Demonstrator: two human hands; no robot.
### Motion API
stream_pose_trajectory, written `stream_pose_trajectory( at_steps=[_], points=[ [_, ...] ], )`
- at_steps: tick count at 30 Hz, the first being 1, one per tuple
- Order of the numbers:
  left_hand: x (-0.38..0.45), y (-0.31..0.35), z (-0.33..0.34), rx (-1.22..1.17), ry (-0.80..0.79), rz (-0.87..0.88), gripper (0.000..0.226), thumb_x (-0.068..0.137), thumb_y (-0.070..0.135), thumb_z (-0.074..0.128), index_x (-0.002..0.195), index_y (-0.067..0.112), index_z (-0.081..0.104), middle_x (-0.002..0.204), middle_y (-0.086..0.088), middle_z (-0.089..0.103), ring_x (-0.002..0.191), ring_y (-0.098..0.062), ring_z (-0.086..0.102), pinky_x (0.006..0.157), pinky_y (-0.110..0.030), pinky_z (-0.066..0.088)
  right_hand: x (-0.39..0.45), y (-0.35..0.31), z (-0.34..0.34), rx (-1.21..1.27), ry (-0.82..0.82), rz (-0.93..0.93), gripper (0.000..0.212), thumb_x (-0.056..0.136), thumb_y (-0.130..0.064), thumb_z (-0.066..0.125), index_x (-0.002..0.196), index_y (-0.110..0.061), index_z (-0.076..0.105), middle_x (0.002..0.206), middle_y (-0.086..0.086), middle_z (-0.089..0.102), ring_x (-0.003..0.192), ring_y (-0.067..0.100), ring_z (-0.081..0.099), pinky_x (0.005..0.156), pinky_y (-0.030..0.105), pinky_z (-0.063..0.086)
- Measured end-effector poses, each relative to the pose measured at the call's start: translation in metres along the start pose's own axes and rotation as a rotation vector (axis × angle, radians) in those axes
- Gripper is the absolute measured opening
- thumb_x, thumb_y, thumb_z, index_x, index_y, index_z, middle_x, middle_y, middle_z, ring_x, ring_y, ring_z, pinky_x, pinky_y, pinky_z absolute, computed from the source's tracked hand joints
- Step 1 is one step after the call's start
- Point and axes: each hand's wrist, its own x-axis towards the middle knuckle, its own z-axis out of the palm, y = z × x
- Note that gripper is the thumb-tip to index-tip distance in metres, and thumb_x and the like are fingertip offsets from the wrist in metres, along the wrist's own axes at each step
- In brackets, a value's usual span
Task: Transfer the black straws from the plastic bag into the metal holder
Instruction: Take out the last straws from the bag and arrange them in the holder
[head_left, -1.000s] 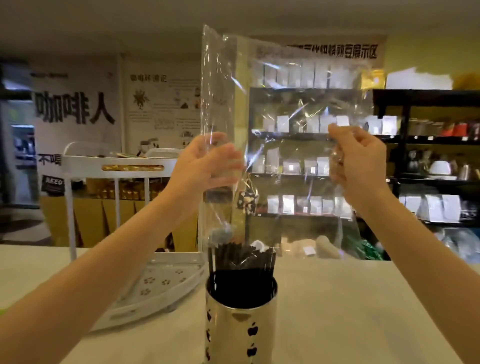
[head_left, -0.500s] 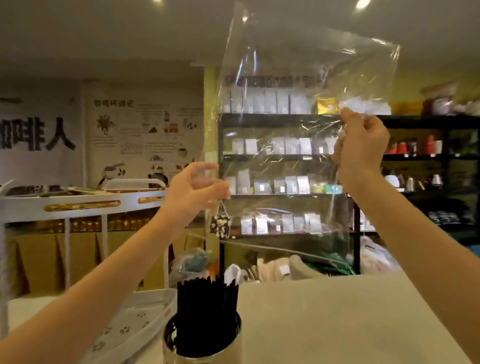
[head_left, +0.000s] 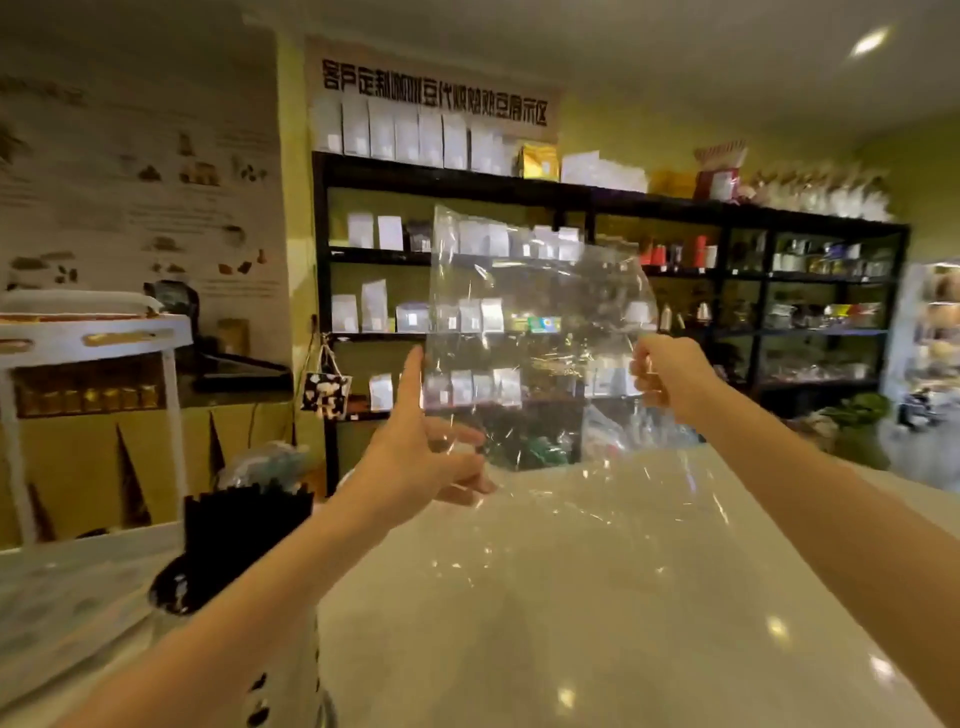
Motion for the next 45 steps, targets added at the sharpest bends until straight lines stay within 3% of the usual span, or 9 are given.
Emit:
stream_pose_trajectory(
  at_steps=[2,8,11,16,25,32,38,41,45],
  points=[
    [-0.018,-0.014,0.015,0.061,-0.045,-0.016,0.108,0.072,-0.005,0.067,0.137,0.05,0.001,0.102,-0.003,0.063,0.066,-0.024,0.071,0.056,-0.031,0.058,-0.008,0.028,-0.01,-0.154,-0.019,0.067,0.022,0.079,-0.001,0.046,0.059,-0.008,0.047,0.058,0.007,0.044,0.048,0.017,0.038,0.039,0.019,0.035],
    [-0.082,-0.069,0.032,0.037,-0.139,-0.298,0.058,0.07,0.002,0.071,0.122,0.02,0.052,0.101,0.002,0.066,0.067,-0.017,0.071,0.058,-0.024,0.058,-0.04,0.115,-0.012,-0.297,-0.185,0.187,0.024,0.09,-0.003,0.047,0.067,-0.008,0.05,0.063,0.009,0.054,0.051,0.015,0.047,0.037,0.017,0.043],
    [-0.099,-0.097,0.029,0.008,-0.108,-0.426,0.058,0.069,0.004,0.073,0.121,0.017,0.052,0.101,-0.001,0.066,0.065,-0.014,0.071,0.055,-0.024,0.057,-0.055,0.15,-0.006,-0.297,-0.228,0.199,0.009,0.083,0.005,0.057,0.091,0.002,0.059,0.07,0.014,0.059,0.054,0.02,0.056,0.04,0.02,0.051],
    [-0.113,-0.127,0.02,-0.088,-0.103,-0.562,0.057,0.071,-0.002,0.069,0.124,0.007,0.047,0.099,-0.011,0.066,0.06,-0.014,0.069,0.048,-0.025,0.054,-0.072,0.192,0.02,-0.336,-0.189,0.159,0.044,0.08,0.012,0.055,0.121,-0.001,0.044,0.091,0.024,0.06,0.055,0.023,0.06,0.051,0.03,0.054],
    [-0.115,-0.138,0.007,0.286,-0.171,-0.576,0.056,0.081,0.019,0.062,0.131,0.014,0.037,0.068,-0.007,0.064,0.033,-0.007,0.053,0.037,-0.022,0.047,-0.089,0.232,0.042,-0.922,-0.224,-0.304,0.05,0.085,-0.006,0.051,0.133,-0.006,0.038,0.134,0.017,0.047,0.122,0.034,0.043,0.094,0.04,0.037],
    [-0.117,-0.141,0.003,0.665,-0.2,-0.516,0.055,0.083,0.034,0.054,0.133,0.017,0.035,0.049,-0.001,0.058,0.034,-0.012,0.052,0.039,-0.02,0.045,-0.104,0.237,0.045,-1.336,-0.357,-0.452,0.032,0.089,-0.012,0.039,0.114,-0.01,0.059,0.123,0.011,0.058,0.117,0.03,0.045,0.096,0.04,0.031],
    [-0.107,-0.114,-0.004,0.76,-0.223,-0.539,0.061,0.084,0.042,0.052,0.136,0.019,0.033,0.066,0.0,0.059,0.028,-0.003,0.05,0.033,-0.015,0.038,-0.128,0.176,0.074,-1.012,-0.466,-0.505,0.035,0.094,-0.022,0.039,0.126,-0.012,0.05,0.128,0.009,0.056,0.116,0.029,0.051,0.096,0.041,0.037],
    [-0.1,-0.08,-0.014,0.749,-0.193,-0.409,0.053,0.082,0.042,0.055,0.13,0.022,0.041,0.058,0.001,0.063,0.034,-0.004,0.054,0.037,-0.015,0.042,-0.148,0.138,0.097,-0.638,-0.571,-0.471,0.033,0.094,-0.025,0.045,0.123,-0.012,0.054,0.118,0.003,0.06,0.105,0.018,0.054,0.086,0.028,0.041],
    [-0.094,-0.031,-0.042,0.578,-0.105,-0.101,0.037,0.081,0.029,0.06,0.117,0.03,0.052,0.079,0.008,0.066,0.059,-0.003,0.065,0.049,-0.016,0.05,-0.172,0.112,0.13,-0.272,-0.727,-0.385,0.033,0.092,-0.034,0.048,0.121,-0.019,0.053,0.11,-0.008,0.056,0.101,0.008,0.054,0.086,0.024,0.046]
  ],
)
